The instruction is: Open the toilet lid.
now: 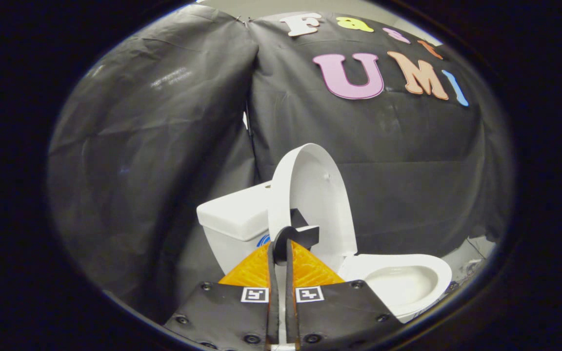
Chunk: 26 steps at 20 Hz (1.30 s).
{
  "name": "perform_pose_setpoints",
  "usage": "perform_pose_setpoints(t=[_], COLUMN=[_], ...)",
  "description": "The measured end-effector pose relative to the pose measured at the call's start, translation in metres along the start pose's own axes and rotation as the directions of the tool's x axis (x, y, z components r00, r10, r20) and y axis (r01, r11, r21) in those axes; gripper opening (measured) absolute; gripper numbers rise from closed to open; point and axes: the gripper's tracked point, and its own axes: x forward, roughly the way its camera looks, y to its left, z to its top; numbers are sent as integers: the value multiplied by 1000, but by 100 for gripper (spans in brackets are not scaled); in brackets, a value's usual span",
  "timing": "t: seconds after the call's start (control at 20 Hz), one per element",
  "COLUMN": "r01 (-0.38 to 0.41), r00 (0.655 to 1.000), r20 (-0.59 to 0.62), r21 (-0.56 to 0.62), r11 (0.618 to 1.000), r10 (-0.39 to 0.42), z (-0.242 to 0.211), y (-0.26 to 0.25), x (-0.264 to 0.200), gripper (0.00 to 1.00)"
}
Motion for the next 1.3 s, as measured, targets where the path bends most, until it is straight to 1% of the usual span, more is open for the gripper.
perform_pose_setpoints(t=[0.25, 0.4, 0.45, 0.55, 0.7, 0.85, 1.05, 1.15, 1.3], r01=[-23, -38, -56, -46, -42, -64, -53, -24, 40], r00=[1000, 999, 998, 999, 999, 996, 986, 976, 949], r20=[-14, -11, -8, -6, 15, 62, 153, 214, 312], r21=[-23, -12, -3, -12, -45, -77, -52, -36, -18], r11=[999, 999, 998, 999, 998, 995, 997, 999, 999], r10=[23, 38, 56, 46, 43, 68, 60, 31, -33], z=[2, 3, 3, 3, 10, 28, 65, 91, 131], y=[4, 3, 5, 1, -1, -3, -21, -43, -84], x=[4, 1, -3, -5, -12, -22, -37, -50, -72], gripper=[6, 14, 15, 20, 37, 54, 76, 76, 76])
